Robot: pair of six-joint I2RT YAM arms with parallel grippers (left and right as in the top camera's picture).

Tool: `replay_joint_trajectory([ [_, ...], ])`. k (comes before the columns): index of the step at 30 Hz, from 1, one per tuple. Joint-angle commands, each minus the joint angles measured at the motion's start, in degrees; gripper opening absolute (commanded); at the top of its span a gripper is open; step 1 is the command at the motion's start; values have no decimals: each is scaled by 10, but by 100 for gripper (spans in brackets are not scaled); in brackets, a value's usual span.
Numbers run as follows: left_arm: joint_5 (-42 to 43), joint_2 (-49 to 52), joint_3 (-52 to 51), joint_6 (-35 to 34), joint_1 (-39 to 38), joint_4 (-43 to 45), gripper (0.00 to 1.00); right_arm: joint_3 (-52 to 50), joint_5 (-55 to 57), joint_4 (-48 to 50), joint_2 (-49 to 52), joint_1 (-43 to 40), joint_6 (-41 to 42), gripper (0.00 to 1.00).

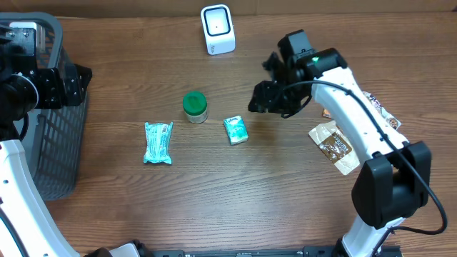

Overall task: Scan the item barcode
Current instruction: 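Grasp the teal Kleenex pack with the right gripper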

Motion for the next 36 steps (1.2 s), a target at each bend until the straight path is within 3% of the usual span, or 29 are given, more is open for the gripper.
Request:
replay_joint_trajectory([
  [1,10,2,-2,11,-2,0,100,-56,-5,36,12,19,30,65],
  [6,10,2,-2,11,-2,1,100,-132,1,122,16,23,85,53],
  [13,10,2,-2,11,-2,0,100,-193,3,202,16,29,92,50],
  [23,10,2,-2,11,-2,0,100,-264,3,303,17,36,164,38],
  [36,10,2,-2,11,-2,1,100,-278,-26,334,17,51,177,38],
])
